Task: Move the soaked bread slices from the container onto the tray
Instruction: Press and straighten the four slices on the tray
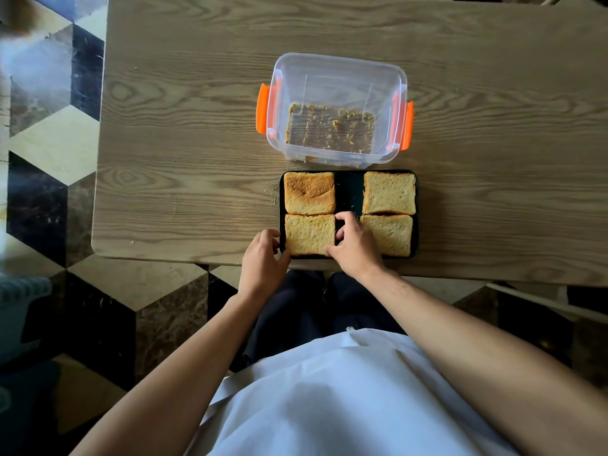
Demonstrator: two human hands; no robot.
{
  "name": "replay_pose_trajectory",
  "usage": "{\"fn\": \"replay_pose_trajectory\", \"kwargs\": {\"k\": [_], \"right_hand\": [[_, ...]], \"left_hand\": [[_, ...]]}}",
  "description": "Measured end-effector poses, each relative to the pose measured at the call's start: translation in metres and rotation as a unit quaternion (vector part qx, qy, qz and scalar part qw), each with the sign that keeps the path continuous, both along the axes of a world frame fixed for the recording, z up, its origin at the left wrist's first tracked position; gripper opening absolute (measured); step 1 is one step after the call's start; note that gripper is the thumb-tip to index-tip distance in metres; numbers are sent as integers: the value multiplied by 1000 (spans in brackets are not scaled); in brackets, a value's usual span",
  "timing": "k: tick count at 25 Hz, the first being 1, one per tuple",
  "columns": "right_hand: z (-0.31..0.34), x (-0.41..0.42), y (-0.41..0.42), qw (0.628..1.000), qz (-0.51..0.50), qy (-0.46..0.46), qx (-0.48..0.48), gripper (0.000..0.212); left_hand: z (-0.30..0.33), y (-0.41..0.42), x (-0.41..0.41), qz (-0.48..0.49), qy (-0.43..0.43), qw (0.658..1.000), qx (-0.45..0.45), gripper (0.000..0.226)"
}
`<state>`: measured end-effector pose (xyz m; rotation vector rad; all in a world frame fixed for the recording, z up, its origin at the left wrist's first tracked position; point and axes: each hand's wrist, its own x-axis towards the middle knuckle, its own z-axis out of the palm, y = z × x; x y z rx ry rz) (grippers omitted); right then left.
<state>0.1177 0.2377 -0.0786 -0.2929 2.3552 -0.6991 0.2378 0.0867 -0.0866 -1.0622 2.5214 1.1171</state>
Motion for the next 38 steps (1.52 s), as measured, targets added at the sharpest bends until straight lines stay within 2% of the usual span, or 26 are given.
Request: {"fn": "replay_pose_trajectory", "kwargs": {"k": [6, 10, 13, 16, 21, 26, 34, 38], "right_hand": [[4, 7, 0, 1000, 5, 15, -9, 51], [5, 9, 0, 1000, 9, 6, -13, 47], [3, 9, -1, 1000, 8, -19, -6, 48], [2, 1, -2, 999, -9, -40, 9, 47], [0, -32, -23, 996, -85, 14, -6, 43], [-5, -54, -49, 995, -100, 28, 2, 46], [-5, -49, -59, 994, -101, 30, 19, 48], [4, -52, -55, 995, -94, 26, 12, 45]], "left_hand": [[0, 2, -6, 92, -26, 994, 49, 52], [-3, 1, -10, 107, -23, 993, 50, 31], [-4, -3, -10, 107, -29, 992, 66, 26], [-3, -6, -12, 106, -37, 991, 70, 30], [3, -21, -53, 142, 3, 988, 52, 48], [-1, -40, -95, 127, -1, 990, 55, 53], [-7, -44, -95, 119, 10, 990, 69, 39], [-2, -39, -96, 100, -2, 995, 20, 37]]}}
